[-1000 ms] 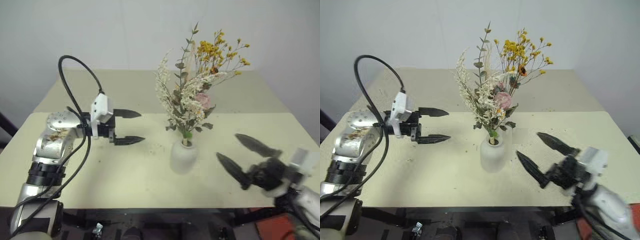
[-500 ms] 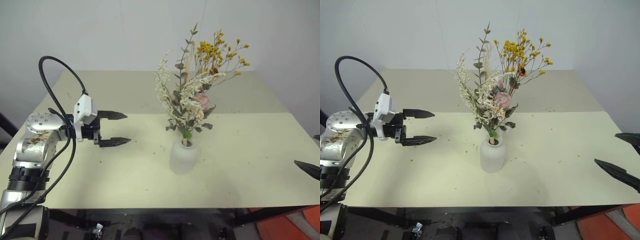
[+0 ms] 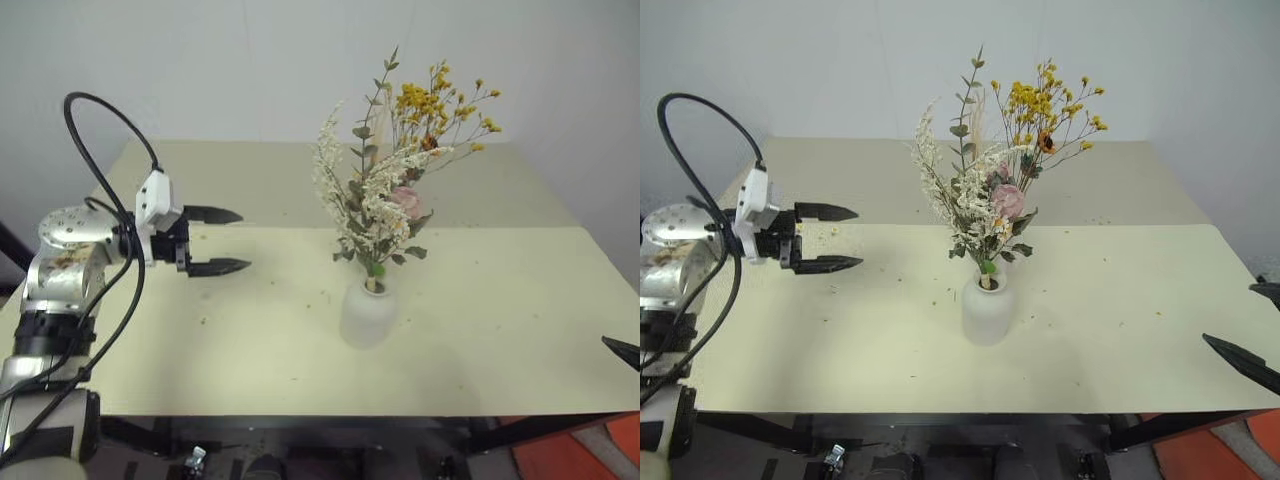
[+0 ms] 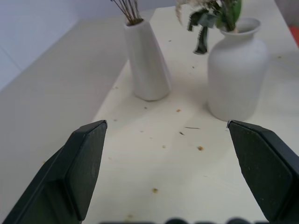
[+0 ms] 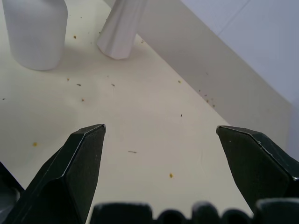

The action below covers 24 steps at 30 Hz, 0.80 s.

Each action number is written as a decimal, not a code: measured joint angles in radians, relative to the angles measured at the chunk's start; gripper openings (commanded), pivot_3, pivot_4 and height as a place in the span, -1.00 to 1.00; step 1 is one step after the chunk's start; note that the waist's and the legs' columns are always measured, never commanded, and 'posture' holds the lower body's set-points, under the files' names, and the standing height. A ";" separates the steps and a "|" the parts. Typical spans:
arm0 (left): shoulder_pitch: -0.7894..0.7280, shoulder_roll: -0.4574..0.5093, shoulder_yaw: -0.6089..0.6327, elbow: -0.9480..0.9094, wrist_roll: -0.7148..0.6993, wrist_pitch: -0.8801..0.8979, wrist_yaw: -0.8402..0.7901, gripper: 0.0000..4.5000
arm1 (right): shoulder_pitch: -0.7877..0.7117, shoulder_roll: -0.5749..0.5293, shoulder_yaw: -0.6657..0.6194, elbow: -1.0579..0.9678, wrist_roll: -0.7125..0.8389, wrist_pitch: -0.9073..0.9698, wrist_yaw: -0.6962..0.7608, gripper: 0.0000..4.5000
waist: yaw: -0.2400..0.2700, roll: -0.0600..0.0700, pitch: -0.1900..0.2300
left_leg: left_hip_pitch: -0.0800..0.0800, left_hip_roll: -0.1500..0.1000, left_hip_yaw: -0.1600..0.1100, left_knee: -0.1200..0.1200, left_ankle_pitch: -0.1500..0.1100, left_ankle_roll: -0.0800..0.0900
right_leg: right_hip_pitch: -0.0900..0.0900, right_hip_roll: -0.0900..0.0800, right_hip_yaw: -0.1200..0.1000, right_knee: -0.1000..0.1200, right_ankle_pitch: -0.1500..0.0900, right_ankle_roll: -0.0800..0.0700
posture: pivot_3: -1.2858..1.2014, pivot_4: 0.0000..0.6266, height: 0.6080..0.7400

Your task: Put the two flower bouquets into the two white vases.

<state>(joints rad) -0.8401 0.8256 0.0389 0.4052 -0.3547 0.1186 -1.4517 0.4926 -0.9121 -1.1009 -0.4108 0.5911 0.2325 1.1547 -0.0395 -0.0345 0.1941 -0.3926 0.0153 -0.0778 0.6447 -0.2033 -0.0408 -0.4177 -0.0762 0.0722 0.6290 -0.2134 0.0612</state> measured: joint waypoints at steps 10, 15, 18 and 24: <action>-0.092 -0.092 -0.049 0.223 0.057 -0.134 -0.074 1.00 | 0.066 0.069 -0.059 -0.115 0.003 0.034 -0.010 0.99 | -0.002 0.000 0.000 | -0.001 0.000 0.000 0.000 0.000 0.000 | -0.001 0.000 0.000 0.000 0.000 0.000 | 0.03 -0.52 1.00; -0.106 -0.092 -0.049 0.246 0.058 -0.163 -0.090 1.00 | 0.069 0.074 -0.063 -0.118 0.002 0.039 -0.019 0.99 | -0.005 0.000 0.000 | 0.000 0.000 0.000 0.000 0.000 0.000 | -0.001 0.000 0.000 0.001 0.000 0.000 | 0.03 -0.52 1.00; -0.106 -0.095 -0.049 0.272 0.064 -0.175 -0.093 1.00 | 0.044 0.054 -0.061 -0.117 0.001 0.043 -0.028 0.99 | -0.005 0.000 0.000 | 0.000 0.000 0.000 0.000 0.000 0.000 | 0.000 0.000 0.000 0.001 0.000 0.000 | 0.03 -0.52 1.00; -0.149 -0.120 -0.060 0.345 0.081 -0.210 -0.135 1.00 | 0.017 0.041 -0.043 -0.122 -0.001 0.052 -0.050 0.99 | 0.000 0.000 0.000 | -0.002 0.000 0.000 0.000 0.000 0.000 | -0.001 0.000 0.000 0.000 0.000 0.000 | 0.03 -0.52 1.00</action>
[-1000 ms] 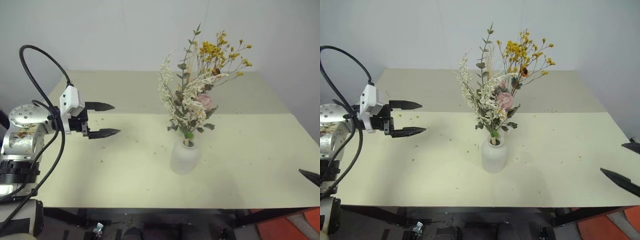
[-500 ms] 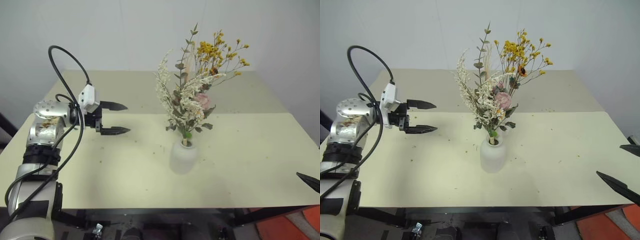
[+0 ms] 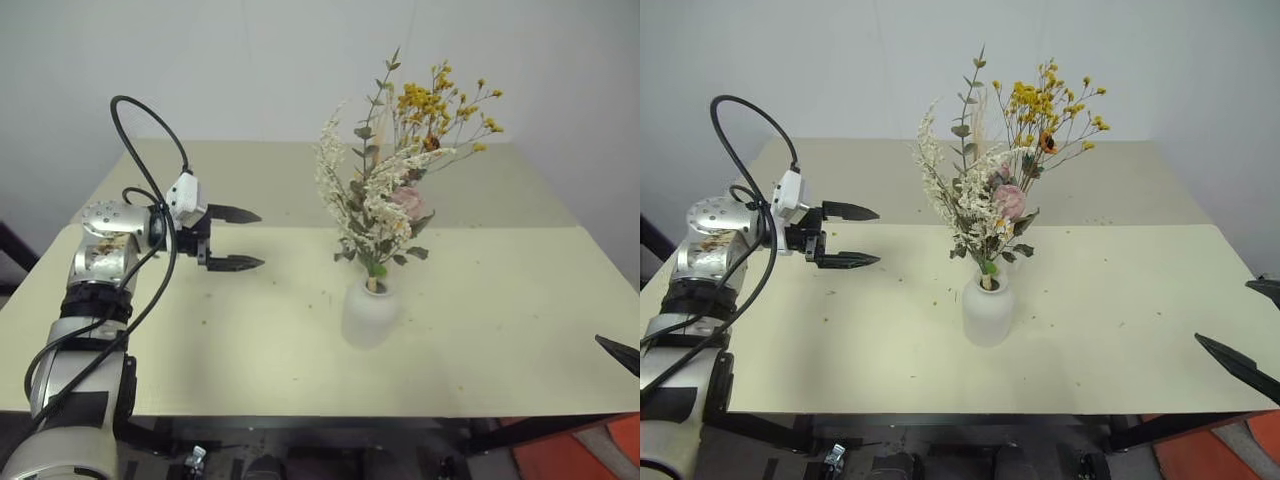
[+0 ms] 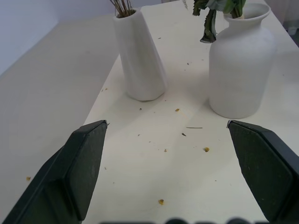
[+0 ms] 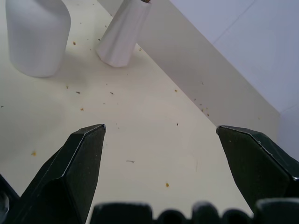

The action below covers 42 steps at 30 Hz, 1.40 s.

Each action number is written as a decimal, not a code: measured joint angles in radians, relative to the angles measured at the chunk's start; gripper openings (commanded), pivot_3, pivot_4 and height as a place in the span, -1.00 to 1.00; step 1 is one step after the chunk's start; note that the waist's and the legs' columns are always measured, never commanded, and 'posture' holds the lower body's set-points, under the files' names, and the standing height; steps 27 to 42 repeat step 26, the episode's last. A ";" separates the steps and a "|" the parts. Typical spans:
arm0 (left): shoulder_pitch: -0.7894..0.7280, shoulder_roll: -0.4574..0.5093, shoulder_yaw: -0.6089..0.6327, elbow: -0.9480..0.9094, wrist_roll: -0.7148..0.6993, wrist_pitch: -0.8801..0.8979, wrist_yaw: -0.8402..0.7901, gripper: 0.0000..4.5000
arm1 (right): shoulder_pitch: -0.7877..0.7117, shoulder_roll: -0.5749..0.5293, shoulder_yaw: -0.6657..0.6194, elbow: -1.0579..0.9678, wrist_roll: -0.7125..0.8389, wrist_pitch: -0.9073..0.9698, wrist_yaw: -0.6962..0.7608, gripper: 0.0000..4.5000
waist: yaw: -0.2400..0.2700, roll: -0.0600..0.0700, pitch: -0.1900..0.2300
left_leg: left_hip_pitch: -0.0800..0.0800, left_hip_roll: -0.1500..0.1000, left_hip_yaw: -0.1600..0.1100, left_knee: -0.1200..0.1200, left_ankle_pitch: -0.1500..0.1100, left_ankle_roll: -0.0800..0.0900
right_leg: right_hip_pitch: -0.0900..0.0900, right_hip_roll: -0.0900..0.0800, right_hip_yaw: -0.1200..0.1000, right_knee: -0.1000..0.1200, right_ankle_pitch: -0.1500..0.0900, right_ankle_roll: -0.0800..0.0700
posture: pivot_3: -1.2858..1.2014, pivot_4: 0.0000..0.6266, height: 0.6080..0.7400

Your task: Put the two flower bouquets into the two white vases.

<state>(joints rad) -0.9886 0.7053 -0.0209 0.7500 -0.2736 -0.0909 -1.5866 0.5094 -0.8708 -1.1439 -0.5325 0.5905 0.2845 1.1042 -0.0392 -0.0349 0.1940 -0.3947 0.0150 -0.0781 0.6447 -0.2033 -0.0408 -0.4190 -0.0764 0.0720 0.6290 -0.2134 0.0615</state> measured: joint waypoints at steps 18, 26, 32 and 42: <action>-0.190 0.029 -0.168 0.303 0.049 -0.124 -0.024 1.00 | -0.009 0.056 0.071 -0.048 -0.032 0.003 -0.062 0.99 | -0.003 0.000 0.000 | 0.000 0.000 0.000 0.000 0.000 0.000 | 0.000 0.000 0.000 0.001 0.000 0.000 | 0.03 -0.52 1.00; -0.221 0.006 -0.179 0.383 0.080 -0.138 -0.024 1.00 | -0.015 0.073 0.128 -0.082 -0.035 0.003 -0.082 0.99 | -0.003 0.000 0.000 | -0.001 0.000 0.000 0.000 0.000 0.000 | -0.001 0.000 0.000 0.001 0.000 0.000 | 0.03 -0.52 1.00; -0.221 0.006 -0.179 0.383 0.080 -0.138 -0.024 1.00 | -0.015 0.073 0.128 -0.082 -0.035 0.003 -0.082 0.99 | -0.003 0.000 0.000 | -0.001 0.000 0.000 0.000 0.000 0.000 | -0.001 0.000 0.000 0.001 0.000 0.000 | 0.03 -0.52 1.00; -0.221 0.006 -0.179 0.383 0.080 -0.138 -0.024 1.00 | -0.015 0.073 0.128 -0.082 -0.035 0.003 -0.082 0.99 | -0.003 0.000 0.000 | -0.001 0.000 0.000 0.000 0.000 0.000 | -0.001 0.000 0.000 0.001 0.000 0.000 | 0.03 -0.52 1.00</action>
